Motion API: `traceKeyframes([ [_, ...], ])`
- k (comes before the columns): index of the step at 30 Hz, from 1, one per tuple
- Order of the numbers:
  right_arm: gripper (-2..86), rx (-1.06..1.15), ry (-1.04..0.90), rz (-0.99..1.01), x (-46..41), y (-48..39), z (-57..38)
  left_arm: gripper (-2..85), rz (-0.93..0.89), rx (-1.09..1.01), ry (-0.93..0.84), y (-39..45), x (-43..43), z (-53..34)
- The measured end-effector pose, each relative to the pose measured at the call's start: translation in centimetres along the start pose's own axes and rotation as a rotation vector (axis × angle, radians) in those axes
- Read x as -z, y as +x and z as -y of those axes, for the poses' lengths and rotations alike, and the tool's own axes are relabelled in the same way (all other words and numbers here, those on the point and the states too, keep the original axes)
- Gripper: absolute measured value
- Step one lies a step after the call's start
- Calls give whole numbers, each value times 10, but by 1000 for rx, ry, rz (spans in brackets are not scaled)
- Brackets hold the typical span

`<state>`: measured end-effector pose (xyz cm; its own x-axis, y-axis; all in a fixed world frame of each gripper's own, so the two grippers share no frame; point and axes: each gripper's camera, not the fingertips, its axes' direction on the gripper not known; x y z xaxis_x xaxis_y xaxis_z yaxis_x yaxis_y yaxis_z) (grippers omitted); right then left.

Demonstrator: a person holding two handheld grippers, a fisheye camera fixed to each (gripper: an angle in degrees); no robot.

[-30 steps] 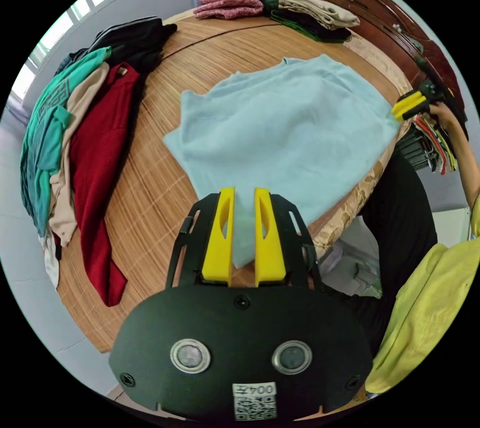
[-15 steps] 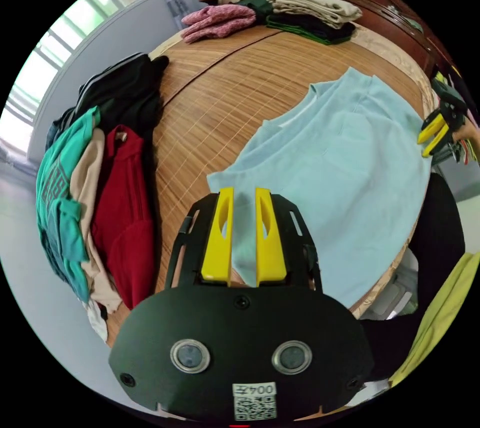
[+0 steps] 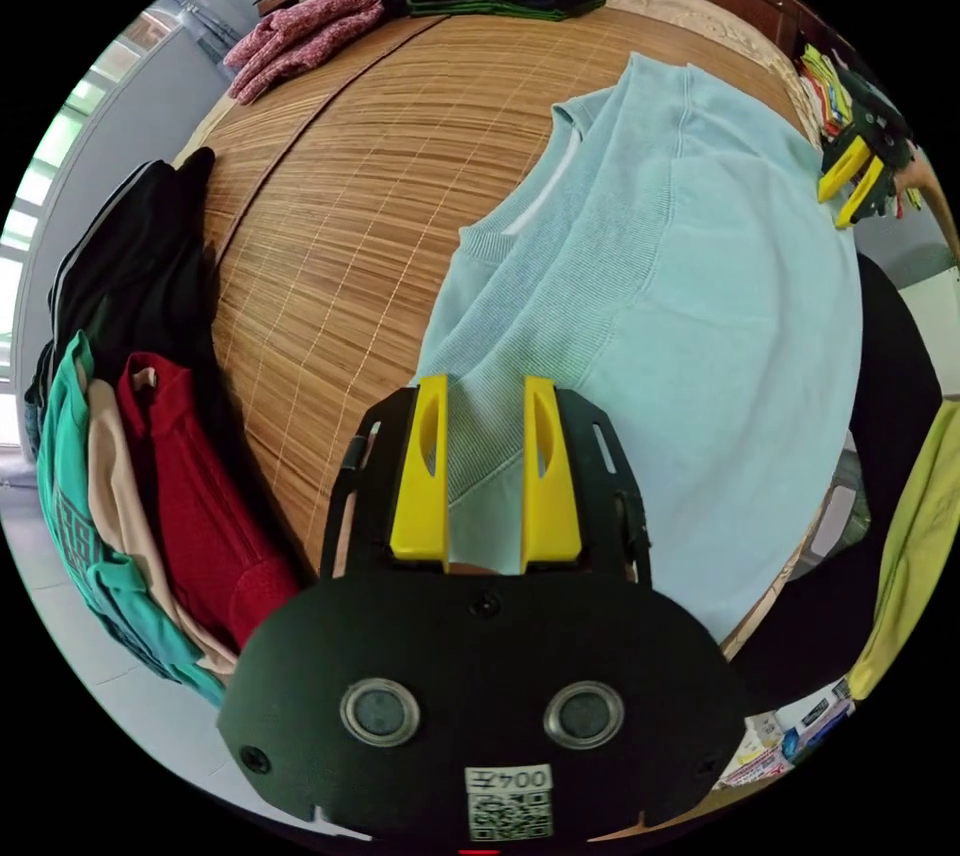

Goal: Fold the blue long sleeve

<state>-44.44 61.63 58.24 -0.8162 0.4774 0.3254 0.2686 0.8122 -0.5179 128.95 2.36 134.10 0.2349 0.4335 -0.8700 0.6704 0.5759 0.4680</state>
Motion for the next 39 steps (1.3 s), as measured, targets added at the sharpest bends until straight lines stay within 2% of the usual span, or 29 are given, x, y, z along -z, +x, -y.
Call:
traceKeyframes([
  [8, 87, -22, 12, 28, -31, 18, 1, 102, -42, 45, 31, -13, -12, -3],
  [15, 85, -31, 26, 27, -57, 26, 1, 44, -85, 14, 19, -12, -16, 0],
  [21, 85, 43, 75, -5, -81, 27, -7, 23, -28, -14, 8, -10, -4, 2],
  [27, 78, -9, 70, 47, -102, 42, -1, 18, -41, 113, 100, -37, 29, -11],
  [34, 70, -43, 7, 39, -130, 43, 17, 18, -66, 265, 81, -48, -19, -27],
  [39, 68, -49, -15, 41, -148, 43, 27, 24, 38, 266, 116, -29, -30, -37],
])
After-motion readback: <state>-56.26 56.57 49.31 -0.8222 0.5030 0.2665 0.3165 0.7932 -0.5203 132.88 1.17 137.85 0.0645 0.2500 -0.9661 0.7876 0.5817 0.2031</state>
